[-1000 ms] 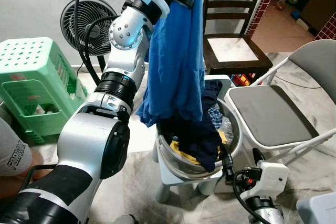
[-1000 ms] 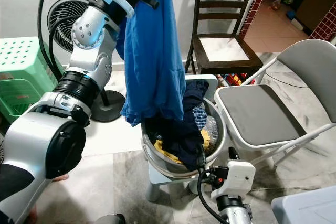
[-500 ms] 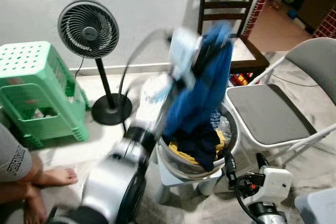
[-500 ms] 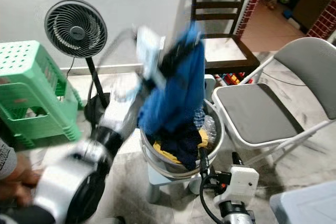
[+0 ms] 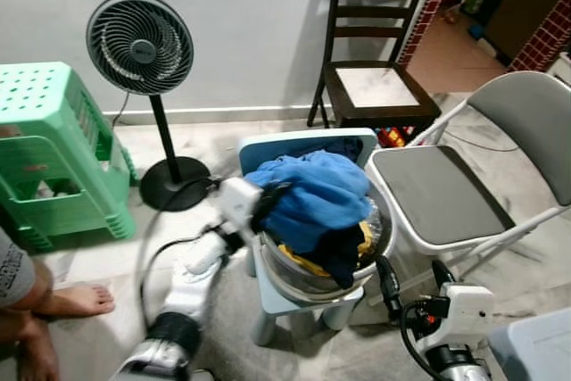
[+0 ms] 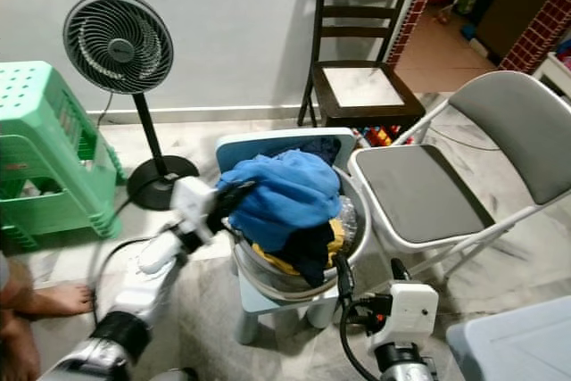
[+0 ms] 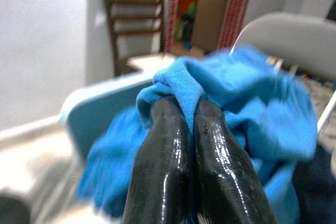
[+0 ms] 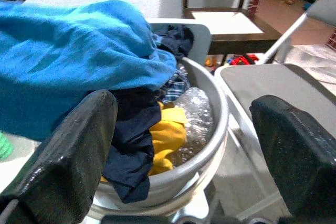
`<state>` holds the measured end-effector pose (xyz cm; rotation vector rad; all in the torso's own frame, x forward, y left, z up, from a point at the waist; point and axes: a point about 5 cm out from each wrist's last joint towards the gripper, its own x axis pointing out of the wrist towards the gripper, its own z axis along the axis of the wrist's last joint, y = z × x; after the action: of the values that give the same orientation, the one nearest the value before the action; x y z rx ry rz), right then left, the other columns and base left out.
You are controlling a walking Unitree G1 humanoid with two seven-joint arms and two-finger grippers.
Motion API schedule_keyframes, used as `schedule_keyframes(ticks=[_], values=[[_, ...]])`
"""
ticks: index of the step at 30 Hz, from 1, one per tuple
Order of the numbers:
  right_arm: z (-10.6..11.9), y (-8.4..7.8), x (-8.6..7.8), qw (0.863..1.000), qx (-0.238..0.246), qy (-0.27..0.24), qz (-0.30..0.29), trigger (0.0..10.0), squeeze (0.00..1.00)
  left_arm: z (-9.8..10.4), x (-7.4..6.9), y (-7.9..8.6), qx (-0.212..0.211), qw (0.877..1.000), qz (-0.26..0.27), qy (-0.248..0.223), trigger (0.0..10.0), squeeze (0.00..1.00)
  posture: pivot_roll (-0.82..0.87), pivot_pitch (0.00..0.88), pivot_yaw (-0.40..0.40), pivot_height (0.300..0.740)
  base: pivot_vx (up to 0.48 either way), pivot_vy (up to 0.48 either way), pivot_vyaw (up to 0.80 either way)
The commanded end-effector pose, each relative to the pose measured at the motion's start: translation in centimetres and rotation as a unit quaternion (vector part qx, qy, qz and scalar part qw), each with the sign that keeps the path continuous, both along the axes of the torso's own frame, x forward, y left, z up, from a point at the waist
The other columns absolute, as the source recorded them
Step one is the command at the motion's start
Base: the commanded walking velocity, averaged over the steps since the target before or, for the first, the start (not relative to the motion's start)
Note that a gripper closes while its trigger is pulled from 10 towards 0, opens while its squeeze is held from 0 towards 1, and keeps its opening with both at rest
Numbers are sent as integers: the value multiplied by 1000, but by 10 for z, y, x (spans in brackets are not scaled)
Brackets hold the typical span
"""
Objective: Hang hanger
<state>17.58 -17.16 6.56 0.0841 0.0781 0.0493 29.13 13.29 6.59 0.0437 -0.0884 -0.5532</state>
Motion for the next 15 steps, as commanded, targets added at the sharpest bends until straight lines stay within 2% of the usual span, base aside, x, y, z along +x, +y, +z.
schedule_keyframes(ticks=[1,5,11,15], values=[[1,-4,1,1000,-1,4,1,10000,0,-2,-5,-1,13,1000,-2,14,0,0,86,131,-169,740,0,0,0],[1,-2,6,1000,0,2,6,10000,0,-12,-9,3,23,999,9,41,0,0,101,133,-171,740,0,0,0],[1,-1,7,1000,1,1,7,10000,0,-3,1,-6,22,999,5,31,0,0,96,130,-162,740,0,0,0],[-1,-2,3,1000,2,8,1,10000,0,-1,3,-10,34,998,-5,46,0,0,85,126,-148,740,0,0,0]])
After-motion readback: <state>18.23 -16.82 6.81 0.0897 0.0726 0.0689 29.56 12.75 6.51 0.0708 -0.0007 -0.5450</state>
